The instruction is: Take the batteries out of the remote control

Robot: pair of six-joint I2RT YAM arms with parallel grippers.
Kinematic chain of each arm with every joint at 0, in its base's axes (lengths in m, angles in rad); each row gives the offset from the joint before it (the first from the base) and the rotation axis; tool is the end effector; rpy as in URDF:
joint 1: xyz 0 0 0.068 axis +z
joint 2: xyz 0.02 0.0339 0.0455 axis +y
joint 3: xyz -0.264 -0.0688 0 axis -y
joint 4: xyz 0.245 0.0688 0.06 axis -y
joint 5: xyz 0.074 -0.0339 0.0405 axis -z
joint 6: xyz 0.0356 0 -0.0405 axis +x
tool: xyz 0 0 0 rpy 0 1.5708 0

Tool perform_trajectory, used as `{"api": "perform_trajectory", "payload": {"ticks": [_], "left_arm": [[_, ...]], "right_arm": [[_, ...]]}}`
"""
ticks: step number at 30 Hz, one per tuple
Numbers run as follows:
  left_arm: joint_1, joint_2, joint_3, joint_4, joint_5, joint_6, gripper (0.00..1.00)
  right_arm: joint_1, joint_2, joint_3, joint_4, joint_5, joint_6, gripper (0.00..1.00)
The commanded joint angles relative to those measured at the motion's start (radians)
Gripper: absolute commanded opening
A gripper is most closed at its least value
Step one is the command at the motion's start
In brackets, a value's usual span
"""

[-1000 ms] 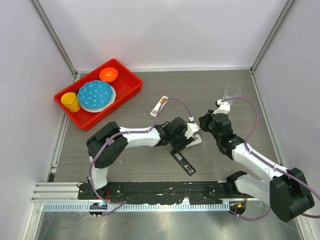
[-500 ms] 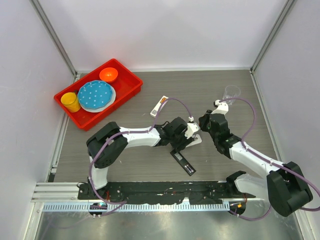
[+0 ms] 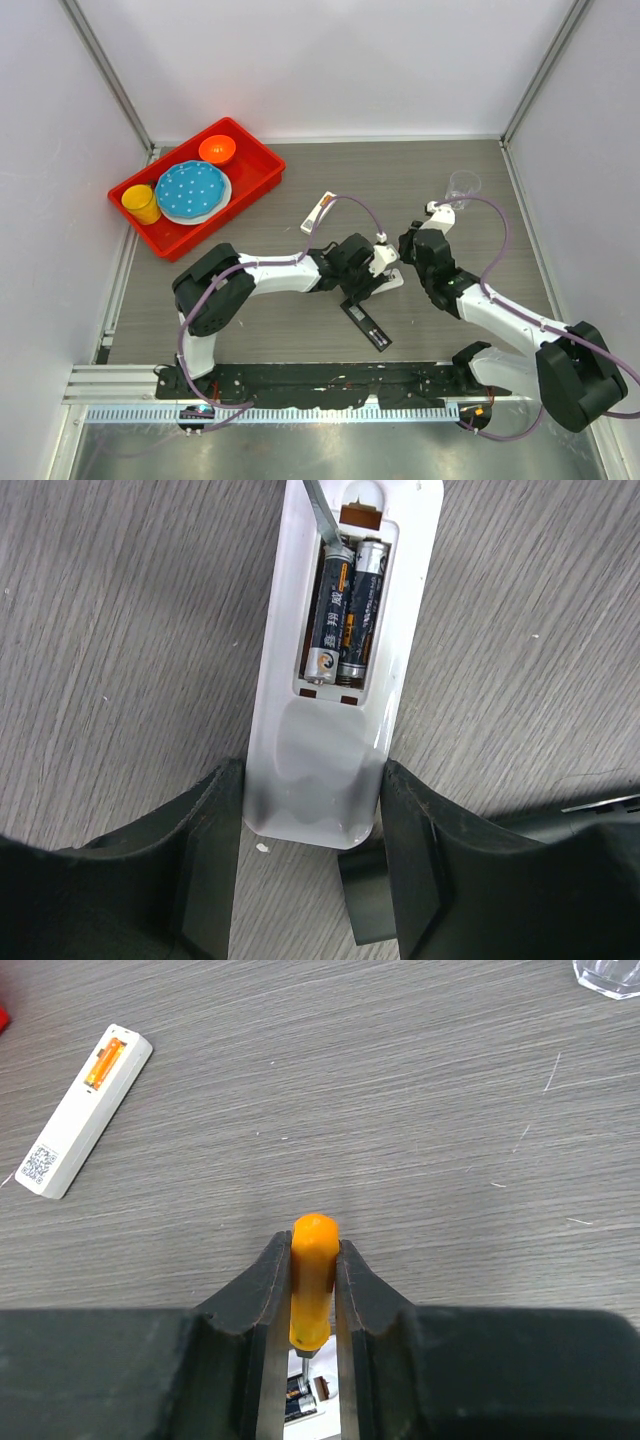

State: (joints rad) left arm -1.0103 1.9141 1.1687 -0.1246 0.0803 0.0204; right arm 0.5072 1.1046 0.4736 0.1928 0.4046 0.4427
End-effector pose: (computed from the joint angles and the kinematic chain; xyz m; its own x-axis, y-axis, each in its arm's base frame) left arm 0.2103 -0.3405 0.1563 -0.3885 0.6572 -0.6459 0.8799 0.4728 -0.0481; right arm 0.2089 0.1000 0.2080 -0.3929 0.2322 -0.8898 0.0370 0.9708 0.2370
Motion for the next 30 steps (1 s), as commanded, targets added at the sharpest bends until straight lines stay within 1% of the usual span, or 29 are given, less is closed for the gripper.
{"api": "perform_trajectory", "payload": {"ticks": [1,9,14,19,21,26,30], "left_arm": [[-0.011,0.003,0.011,-0.038,0.044,-0.014,0.28],[-0.010,0.003,0.009,-0.038,0.044,-0.016,0.28],[-0.010,0.000,0.009,-0.038,0.044,-0.014,0.28],[-0.011,0.000,0.008,-0.037,0.042,-0.014,0.21],[-0.010,0.000,0.008,-0.037,0.042,-0.014,0.17],[-0.011,-0.001,0.005,-0.035,0.042,-0.014,0.15],[-0.011,-0.003,0.005,-0.037,0.045,-0.016,0.15]], "right_arm": [[0.045,-0.008,0.031,-0.032,0.066,-0.064,0.01],[0.105,0.015,0.030,-0.038,0.117,-0.079,0.01],[0.125,-0.028,0.031,-0.050,0.148,-0.087,0.01],[0.128,-0.052,0.028,-0.070,0.138,-0.078,0.01],[0.128,-0.060,0.023,-0.075,0.132,-0.071,0.01],[0.128,-0.066,0.016,-0.072,0.140,-0.065,0.01],[0.128,-0.026,0.010,-0.041,0.161,-0.062,0.01]]}}
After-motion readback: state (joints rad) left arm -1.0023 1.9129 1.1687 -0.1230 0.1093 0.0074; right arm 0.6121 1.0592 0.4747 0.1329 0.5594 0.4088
